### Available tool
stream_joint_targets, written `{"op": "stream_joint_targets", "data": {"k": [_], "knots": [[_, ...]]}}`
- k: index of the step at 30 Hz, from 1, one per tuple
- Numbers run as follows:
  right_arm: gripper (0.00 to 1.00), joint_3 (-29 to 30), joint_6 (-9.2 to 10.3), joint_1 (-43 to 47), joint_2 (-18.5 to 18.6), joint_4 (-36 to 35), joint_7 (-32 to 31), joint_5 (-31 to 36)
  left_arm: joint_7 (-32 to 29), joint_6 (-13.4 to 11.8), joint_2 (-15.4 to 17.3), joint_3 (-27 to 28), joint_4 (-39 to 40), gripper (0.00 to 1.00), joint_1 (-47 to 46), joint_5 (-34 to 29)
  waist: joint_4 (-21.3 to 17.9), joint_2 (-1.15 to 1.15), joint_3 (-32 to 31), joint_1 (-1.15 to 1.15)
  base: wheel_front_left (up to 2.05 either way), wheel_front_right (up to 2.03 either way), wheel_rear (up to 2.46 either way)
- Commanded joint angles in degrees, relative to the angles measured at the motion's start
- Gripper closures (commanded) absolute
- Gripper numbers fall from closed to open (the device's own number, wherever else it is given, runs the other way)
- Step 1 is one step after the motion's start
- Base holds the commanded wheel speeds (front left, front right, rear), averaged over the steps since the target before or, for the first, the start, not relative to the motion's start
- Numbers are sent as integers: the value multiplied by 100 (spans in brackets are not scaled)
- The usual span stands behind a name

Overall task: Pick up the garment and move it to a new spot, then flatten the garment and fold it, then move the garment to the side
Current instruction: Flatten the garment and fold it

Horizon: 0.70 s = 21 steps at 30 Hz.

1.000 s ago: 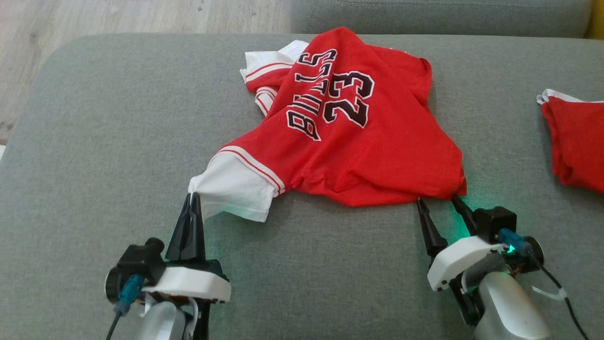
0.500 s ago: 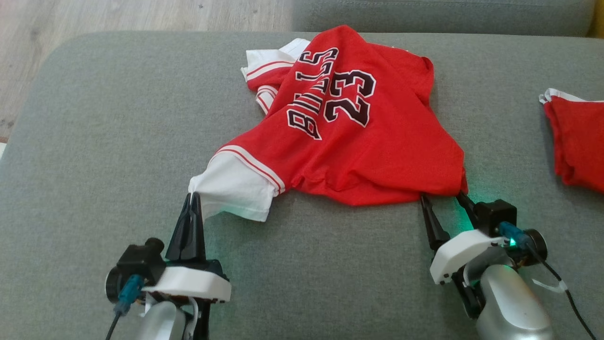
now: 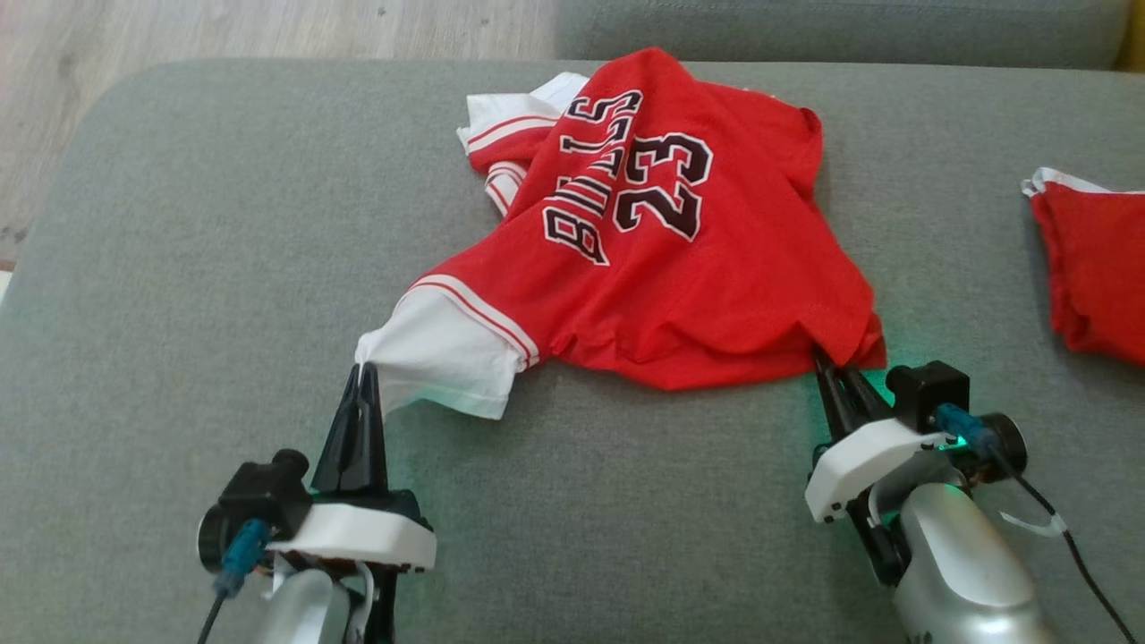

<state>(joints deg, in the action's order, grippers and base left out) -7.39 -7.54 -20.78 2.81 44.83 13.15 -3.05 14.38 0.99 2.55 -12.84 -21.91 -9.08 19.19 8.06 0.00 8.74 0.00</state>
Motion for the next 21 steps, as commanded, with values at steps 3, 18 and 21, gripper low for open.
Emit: {"op": "stream_joint_targets", "data": {"k": [3,18,21], "knots": [[100,-168,5,-148,7,-409,125,-60,62,-37,33,325,261,100,-125,-37,-131,0,-125,0,0,0,0],[100,-80,5,822,7,-2041,-344,-508,62,-41,32,1100,891,100,203,-215,-621,0,-626,0,0,0,0],[100,-167,5,1214,7,-2479,-580,-674,62,-34,32,1173,1049,100,348,-221,-696,0,-705,0,0,0,0]]}}
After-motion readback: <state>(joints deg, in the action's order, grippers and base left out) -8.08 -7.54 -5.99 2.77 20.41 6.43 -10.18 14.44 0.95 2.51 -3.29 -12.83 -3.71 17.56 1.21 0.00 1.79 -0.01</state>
